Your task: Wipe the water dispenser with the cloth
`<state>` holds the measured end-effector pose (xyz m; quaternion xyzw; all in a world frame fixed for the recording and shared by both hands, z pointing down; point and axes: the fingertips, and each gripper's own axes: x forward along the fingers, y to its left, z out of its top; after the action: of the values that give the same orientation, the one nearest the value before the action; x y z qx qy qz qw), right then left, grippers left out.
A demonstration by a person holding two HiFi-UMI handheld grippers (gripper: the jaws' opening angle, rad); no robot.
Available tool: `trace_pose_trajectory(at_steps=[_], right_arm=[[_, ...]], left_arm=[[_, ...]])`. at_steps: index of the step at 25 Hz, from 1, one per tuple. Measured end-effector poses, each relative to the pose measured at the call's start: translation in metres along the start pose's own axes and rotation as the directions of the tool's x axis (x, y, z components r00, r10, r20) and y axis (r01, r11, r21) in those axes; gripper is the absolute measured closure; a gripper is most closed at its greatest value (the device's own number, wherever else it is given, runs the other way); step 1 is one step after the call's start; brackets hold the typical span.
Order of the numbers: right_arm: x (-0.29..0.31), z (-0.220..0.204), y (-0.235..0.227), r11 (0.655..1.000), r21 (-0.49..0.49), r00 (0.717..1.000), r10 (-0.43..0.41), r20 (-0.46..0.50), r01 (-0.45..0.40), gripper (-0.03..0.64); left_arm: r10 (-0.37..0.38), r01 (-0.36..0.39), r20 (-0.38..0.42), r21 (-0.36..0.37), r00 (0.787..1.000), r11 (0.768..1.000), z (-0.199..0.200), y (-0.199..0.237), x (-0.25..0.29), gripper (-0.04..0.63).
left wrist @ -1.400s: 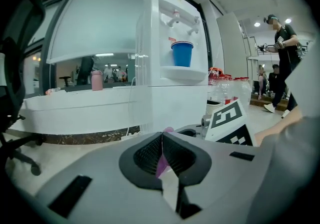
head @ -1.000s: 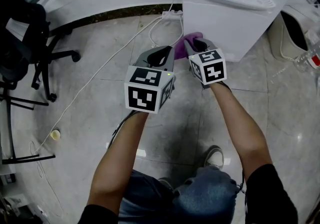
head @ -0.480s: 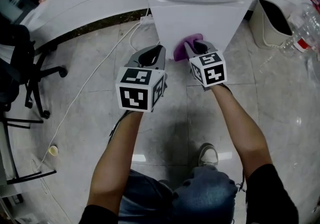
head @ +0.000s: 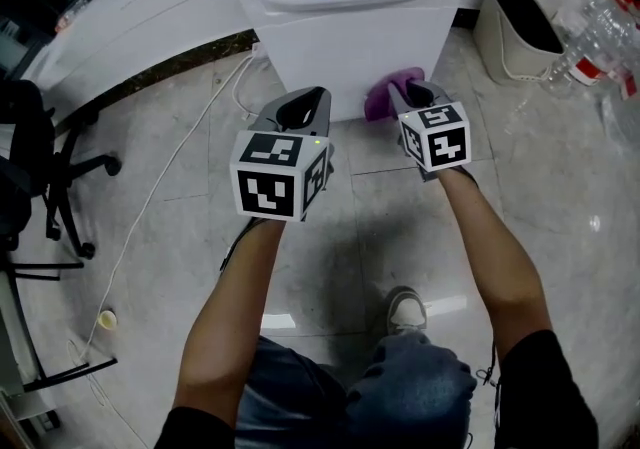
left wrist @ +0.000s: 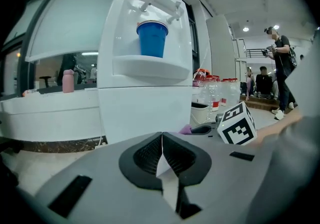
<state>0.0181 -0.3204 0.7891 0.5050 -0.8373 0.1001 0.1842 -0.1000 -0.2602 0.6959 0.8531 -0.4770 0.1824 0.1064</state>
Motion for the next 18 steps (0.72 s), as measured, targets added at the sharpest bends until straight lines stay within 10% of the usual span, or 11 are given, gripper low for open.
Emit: trace_pose_trajectory(at_steps=[9, 18], right_arm=[[-0.031, 0.001, -0.059, 0.995, 0.053, 0.996, -0.082, -0.028, 0.084, 0.584], [-0.100, 0.100, -0.056, 0.996, 0.044, 0.996, -0.069, -0.053, 0.071, 0.584]], left_arm=[[-0.045, 0.045, -0.003, 0.015, 0.999, 0.999, 0.022, -0.023, 0.022, 0.569], [-0.100, 0.099, -0.038, -0.038, 0.994, 0.994, 0.106, -0.039, -0.004, 0.569]])
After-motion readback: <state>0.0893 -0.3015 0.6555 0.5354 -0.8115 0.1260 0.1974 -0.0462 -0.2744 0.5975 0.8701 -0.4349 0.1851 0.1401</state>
